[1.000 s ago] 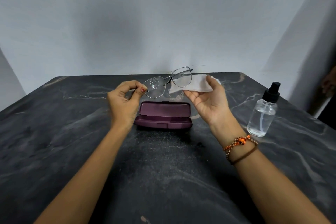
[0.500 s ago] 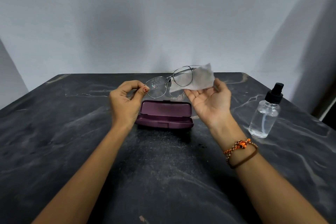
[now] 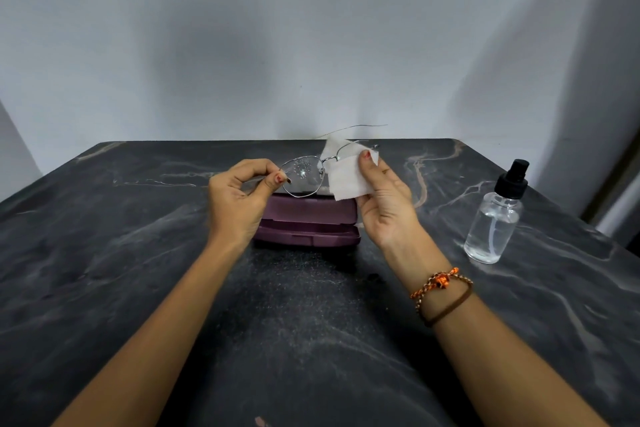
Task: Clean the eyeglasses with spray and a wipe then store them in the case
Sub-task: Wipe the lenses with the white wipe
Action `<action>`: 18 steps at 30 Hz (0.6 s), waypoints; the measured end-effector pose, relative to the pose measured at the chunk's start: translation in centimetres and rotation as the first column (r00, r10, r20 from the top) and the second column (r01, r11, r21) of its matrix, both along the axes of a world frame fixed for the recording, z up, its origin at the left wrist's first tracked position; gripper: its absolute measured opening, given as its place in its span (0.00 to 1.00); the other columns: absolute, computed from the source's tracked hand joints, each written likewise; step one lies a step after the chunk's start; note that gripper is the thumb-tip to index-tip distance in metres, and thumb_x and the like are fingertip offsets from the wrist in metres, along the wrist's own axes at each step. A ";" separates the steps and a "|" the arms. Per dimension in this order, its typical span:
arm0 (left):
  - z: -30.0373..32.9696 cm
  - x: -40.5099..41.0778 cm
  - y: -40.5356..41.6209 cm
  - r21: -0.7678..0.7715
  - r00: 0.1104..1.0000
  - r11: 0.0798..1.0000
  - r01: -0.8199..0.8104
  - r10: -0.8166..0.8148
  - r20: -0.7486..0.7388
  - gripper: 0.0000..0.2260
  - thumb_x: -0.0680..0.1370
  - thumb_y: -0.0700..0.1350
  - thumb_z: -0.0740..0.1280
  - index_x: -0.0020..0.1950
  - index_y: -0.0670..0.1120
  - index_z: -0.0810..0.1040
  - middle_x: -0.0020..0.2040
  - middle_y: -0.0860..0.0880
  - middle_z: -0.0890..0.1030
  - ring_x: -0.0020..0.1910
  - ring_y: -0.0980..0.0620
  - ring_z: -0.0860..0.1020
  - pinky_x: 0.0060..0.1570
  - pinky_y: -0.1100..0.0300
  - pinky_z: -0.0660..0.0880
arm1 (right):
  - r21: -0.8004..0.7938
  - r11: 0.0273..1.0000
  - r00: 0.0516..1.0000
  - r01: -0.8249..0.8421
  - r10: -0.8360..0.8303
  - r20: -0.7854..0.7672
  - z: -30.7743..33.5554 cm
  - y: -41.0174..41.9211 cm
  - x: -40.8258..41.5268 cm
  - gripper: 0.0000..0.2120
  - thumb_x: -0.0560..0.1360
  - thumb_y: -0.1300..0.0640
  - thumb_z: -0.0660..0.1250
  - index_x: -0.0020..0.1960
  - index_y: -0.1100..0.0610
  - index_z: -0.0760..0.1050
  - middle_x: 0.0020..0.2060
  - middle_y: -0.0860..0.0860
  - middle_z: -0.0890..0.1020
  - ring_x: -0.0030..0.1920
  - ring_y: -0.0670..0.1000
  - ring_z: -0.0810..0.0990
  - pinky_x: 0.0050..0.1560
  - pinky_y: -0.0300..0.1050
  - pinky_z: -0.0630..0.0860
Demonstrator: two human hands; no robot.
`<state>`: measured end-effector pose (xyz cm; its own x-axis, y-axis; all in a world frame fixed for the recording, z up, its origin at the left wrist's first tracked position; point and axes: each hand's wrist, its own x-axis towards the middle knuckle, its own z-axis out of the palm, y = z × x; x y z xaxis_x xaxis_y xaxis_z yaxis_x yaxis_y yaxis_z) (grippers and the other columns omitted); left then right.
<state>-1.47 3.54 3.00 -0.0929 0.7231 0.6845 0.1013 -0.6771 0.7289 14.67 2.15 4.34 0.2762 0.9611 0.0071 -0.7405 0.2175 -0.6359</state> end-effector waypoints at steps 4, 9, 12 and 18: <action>-0.1 -0.1 0.0 0.000 1.000 1.000 -0.009 0.009 -0.006 0.09 0.68 0.32 0.69 0.42 0.46 0.78 0.36 0.51 0.78 0.36 0.66 0.77 0.39 0.75 0.73 | -0.086 0.996 0.991 -0.020 0.031 0.131 -0.3 -0.2 -0.2 0.02 0.73 0.58 0.66 0.42 0.56 0.75 0.41 0.53 0.81 0.42 0.49 0.79 0.31 0.38 0.80; -0.1 0.3 -0.4 0.000 0.997 1.000 0.025 -0.025 -0.073 0.09 0.68 0.32 0.69 0.43 0.45 0.79 0.36 0.50 0.78 0.36 0.65 0.77 0.41 0.74 0.73 | -0.101 0.994 0.980 0.052 -0.032 0.194 -0.2 -0.2 -0.1 0.09 0.74 0.49 0.64 0.42 0.55 0.74 0.37 0.50 0.80 0.37 0.48 0.78 0.28 0.35 0.76; 0.0 0.5 -0.5 0.011 0.996 1.000 0.024 -0.023 -0.086 0.09 0.68 0.31 0.69 0.44 0.43 0.78 0.36 0.50 0.78 0.36 0.65 0.77 0.41 0.74 0.73 | -0.084 0.995 0.973 0.059 -0.038 0.230 -0.1 -0.1 -0.2 0.12 0.75 0.45 0.60 0.45 0.53 0.73 0.38 0.50 0.79 0.36 0.48 0.78 0.28 0.35 0.75; 0.2 0.2 -0.4 0.029 0.999 0.999 -0.027 0.028 -0.038 0.10 0.68 0.31 0.69 0.46 0.42 0.78 0.36 0.51 0.77 0.36 0.67 0.77 0.39 0.76 0.72 | -0.002 0.998 0.989 -0.058 0.058 0.134 0.5 -0.4 -0.2 0.15 0.76 0.45 0.57 0.45 0.56 0.73 0.40 0.52 0.79 0.39 0.49 0.79 0.31 0.36 0.78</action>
<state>-1.30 3.18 3.17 -0.0856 0.7004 0.7086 0.1482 -0.6943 0.7042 14.44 1.77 4.82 0.2166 0.9754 0.0420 -0.6602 0.1780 -0.7297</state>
